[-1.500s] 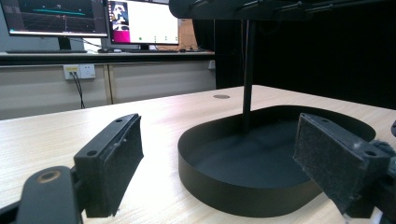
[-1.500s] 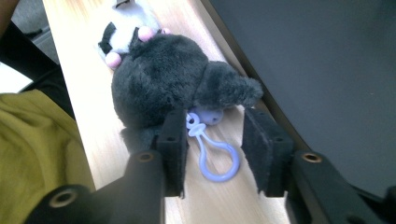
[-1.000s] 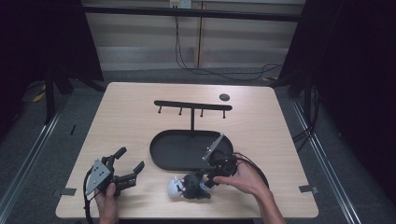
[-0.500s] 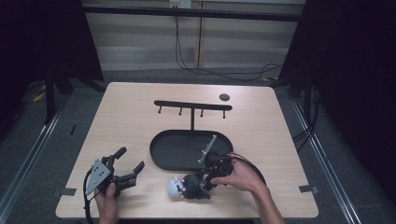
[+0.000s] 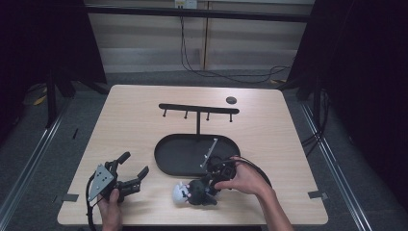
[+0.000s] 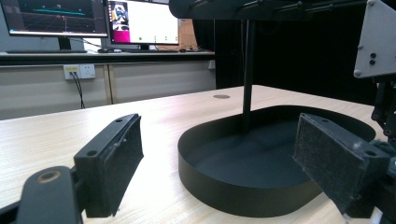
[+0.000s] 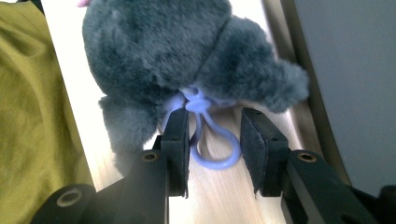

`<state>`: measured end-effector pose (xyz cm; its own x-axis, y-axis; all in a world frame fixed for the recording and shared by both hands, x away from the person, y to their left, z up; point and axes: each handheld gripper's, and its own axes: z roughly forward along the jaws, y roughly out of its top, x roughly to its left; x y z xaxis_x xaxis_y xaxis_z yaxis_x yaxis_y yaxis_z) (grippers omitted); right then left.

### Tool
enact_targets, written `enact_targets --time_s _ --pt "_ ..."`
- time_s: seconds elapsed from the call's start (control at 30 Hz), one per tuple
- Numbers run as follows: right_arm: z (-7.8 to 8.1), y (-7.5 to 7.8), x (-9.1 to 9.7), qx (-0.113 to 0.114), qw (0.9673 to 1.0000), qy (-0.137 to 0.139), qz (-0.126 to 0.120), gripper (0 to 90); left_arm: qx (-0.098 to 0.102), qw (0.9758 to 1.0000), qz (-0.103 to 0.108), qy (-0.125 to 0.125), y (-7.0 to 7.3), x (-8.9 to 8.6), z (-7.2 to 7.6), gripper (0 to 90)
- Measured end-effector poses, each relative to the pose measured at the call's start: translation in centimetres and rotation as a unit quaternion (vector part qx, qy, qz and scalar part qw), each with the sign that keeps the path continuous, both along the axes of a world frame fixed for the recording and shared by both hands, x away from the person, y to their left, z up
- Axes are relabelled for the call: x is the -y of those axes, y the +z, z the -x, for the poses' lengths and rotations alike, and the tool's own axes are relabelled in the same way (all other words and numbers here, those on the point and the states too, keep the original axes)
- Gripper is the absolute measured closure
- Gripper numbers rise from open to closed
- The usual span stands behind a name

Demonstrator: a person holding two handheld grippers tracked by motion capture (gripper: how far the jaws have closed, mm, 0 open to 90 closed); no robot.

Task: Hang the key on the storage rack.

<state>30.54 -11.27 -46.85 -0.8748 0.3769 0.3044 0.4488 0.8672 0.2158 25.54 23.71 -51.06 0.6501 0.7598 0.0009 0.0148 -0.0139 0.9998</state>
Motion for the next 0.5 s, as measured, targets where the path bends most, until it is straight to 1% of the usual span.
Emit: enact_targets --time_s 0.03,0.07,0.1,0.13,0.17,0.2,0.23,0.3,0.33,0.37,0.5 --pt "0.01 -0.01 -0.08 0.002 1.0000 0.005 0.000 58.5 0.000 1.0000 0.000 0.000 0.00 0.00 0.00 15.3" --pt "0.03 -0.05 -0.14 0.008 0.9999 0.009 -0.001 53.7 0.000 1.0000 0.000 0.000 0.00 0.00 0.00 15.3" --pt "0.06 -0.01 -0.23 0.025 0.9996 0.012 0.003 54.9 0.000 1.0000 0.000 0.000 0.00 0.00 0.00 15.3" --pt "0.08 0.01 -0.28 0.024 0.9996 0.011 0.004 57.6 0.000 1.0000 0.000 0.000 0.00 0.00 0.00 15.3" --pt "0.08 0.01 -0.28 0.024 0.9996 0.011 0.004 57.6 0.000 1.0000 0.000 0.000 0.00 0.00 0.00 15.3" --pt "0.07 -0.07 -0.27 0.030 0.9994 0.017 -0.001 62.4 0.000 1.0000 0.000 0.000 0.00 0.00 0.00 15.3" --pt "0.18 -0.04 -0.34 0.027 0.9995 0.019 0.002 66.3 0.000 1.0000 0.000 0.000 0.00 0.00 0.01 15.3" --pt "0.34 -0.02 -0.45 0.025 0.9995 0.019 0.002 66.9 0.000 1.0000 0.000 0.000 0.00 0.00 0.00 15.3" --pt "0.31 -0.03 -0.41 0.031 0.9992 0.026 0.002 67.0 0.000 1.0000 0.000 0.000 0.00 0.00 0.01 15.3" --pt "0.37 -0.04 -0.40 0.032 0.9991 0.028 0.000 67.3 0.000 1.0000 0.000 0.000 0.00 0.00 0.00 15.3" --pt "0.63 0.10 -0.47 0.020 0.9993 0.031 0.001 68.0 0.000 1.0000 0.000 0.000 0.00 0.00 0.00 15.3"
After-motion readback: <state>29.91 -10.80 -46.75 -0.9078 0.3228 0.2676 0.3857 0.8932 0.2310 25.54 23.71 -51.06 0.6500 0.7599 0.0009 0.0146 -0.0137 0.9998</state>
